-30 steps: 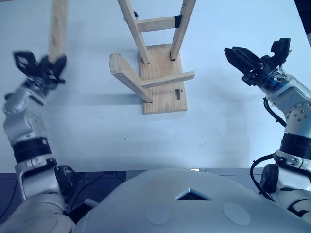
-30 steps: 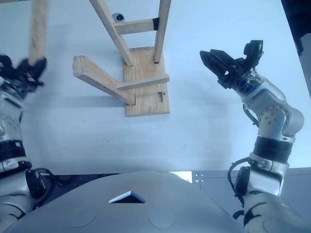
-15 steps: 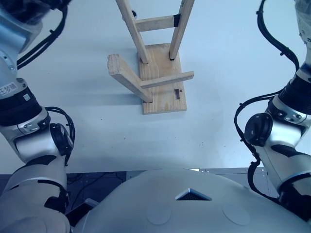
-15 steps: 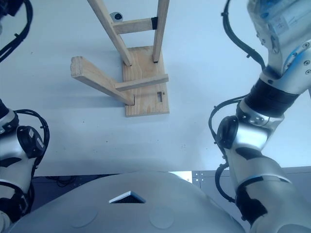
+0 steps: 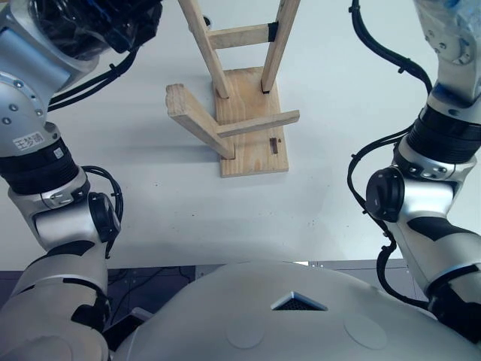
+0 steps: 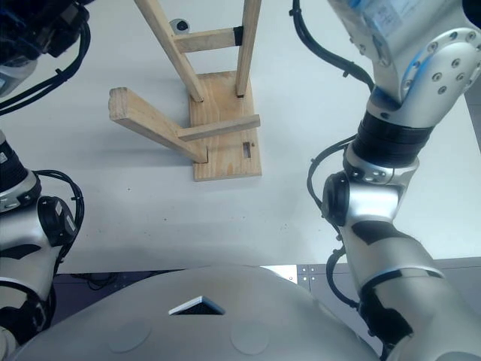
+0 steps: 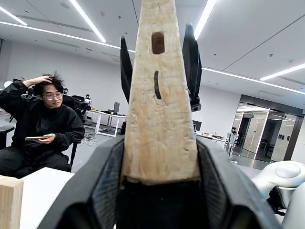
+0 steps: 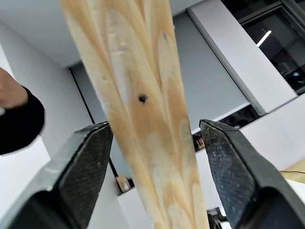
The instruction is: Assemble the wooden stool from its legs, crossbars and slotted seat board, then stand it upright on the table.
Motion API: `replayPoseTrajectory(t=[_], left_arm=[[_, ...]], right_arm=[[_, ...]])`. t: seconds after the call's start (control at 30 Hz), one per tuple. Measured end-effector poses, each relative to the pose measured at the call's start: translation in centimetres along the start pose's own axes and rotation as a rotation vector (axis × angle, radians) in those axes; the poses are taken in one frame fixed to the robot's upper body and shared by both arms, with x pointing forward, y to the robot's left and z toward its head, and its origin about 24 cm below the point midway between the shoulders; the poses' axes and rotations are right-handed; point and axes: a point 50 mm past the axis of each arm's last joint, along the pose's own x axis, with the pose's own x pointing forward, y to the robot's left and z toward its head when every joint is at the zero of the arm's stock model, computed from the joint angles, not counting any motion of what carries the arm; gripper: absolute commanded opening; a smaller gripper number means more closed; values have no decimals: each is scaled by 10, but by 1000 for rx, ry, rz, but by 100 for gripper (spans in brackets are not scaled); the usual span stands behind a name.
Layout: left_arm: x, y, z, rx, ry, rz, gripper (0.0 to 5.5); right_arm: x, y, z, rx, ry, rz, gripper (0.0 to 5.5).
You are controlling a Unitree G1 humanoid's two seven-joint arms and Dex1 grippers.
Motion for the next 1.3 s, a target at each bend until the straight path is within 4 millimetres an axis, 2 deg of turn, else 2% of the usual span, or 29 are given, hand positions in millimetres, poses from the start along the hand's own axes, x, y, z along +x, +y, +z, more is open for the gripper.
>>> replayPoseTrajectory(t=[0.13, 0.37, 0.4, 0.53, 0.63, 0.8, 0.9, 0.97, 1.03, 1.07, 1.17, 1.3], left_arm=[[0, -1, -1, -7, 9, 4, 201], [0, 0, -2, -9, 10, 14, 201], [0, 0, -2, -9, 10, 15, 237], [-2, 4, -3, 7, 38, 67, 314], [-18, 8, -10, -12, 65, 120, 359], [-59, 17, -16, -42, 70, 301, 426], [-84, 16, -23, -33, 108, 427, 432], [-108, 14, -39, -47, 182, 528, 432], [-123, 11, -58, -43, 288, 564, 432], [-131, 7, -73, -50, 373, 570, 432], [-139, -6, -110, -80, 536, 526, 432], [-120, -13, -136, -55, 597, 393, 432]], right_arm=[[5, 3, 3, -8, -6, 14, 237], [5, 1, 4, 0, -8, 5, 235], [5, 1, 4, 1, -8, 5, 235], [4, -4, 3, -11, -1, -17, 226], [-1, -8, 2, -42, 9, -38, 224], [-28, -27, -1, -134, 26, -132, 212], [-50, -46, -5, -148, 11, -222, 211], [-71, -56, -2, -182, 8, -306, 210], [-84, -62, -6, -204, 11, -339, 210], [-95, -67, -11, -227, 38, -378, 210], [-122, -80, -27, -265, 133, -460, 210], [-152, -90, -51, -303, 295, -508, 210]])
